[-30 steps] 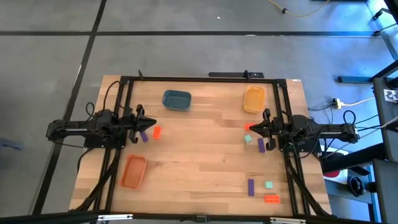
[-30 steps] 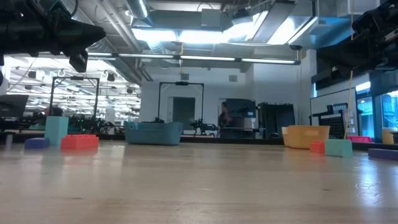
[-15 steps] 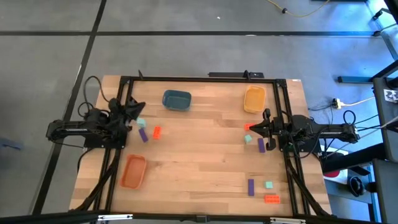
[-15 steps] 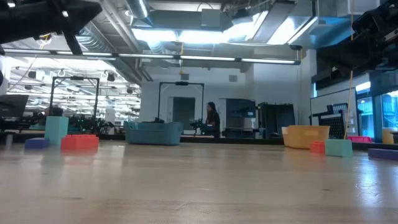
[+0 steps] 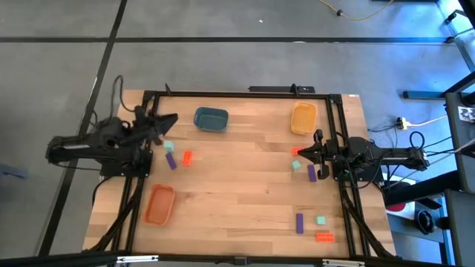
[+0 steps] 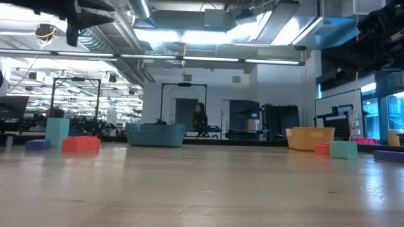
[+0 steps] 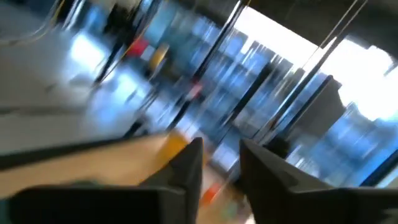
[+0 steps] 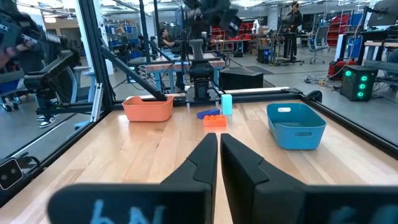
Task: Sort & place blocks by color
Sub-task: Put the left sky blue block into the blue bin
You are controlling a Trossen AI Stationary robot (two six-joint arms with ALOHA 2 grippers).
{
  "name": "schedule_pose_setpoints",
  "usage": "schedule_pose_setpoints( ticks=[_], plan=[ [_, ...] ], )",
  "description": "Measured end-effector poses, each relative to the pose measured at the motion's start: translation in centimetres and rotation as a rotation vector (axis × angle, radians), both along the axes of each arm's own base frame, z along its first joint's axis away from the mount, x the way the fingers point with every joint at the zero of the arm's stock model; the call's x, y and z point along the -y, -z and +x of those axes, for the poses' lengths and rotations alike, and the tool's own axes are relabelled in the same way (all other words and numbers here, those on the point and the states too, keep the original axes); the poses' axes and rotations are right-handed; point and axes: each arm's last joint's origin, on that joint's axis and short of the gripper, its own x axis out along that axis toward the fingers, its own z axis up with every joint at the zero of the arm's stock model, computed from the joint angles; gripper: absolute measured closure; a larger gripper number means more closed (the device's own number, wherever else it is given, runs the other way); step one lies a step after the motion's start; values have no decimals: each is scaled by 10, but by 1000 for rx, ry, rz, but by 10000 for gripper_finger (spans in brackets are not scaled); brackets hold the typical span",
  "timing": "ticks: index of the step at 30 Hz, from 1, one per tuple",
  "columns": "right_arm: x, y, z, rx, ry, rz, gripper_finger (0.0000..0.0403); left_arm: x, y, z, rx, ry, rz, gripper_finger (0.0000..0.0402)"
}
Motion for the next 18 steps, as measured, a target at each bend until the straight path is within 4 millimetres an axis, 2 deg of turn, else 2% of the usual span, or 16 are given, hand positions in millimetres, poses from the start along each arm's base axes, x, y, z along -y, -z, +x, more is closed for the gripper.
schedule_pose_setpoints(
  ticks=[4,8,11,18],
  plan=[
    [0,0,0,0,0,0,378,-4,-20,-3,-370,-81,-153,221],
    [0,0,0,-1,0,0,378,-8,-19,-4,-713,-229,-424,181],
    [0,0,0,0,0,0,378,-9,-12,2,-888,-282,-613,172],
    [0,0,0,0,0,0,378,-16,12,32,-1037,-348,-740,171]
  ],
)
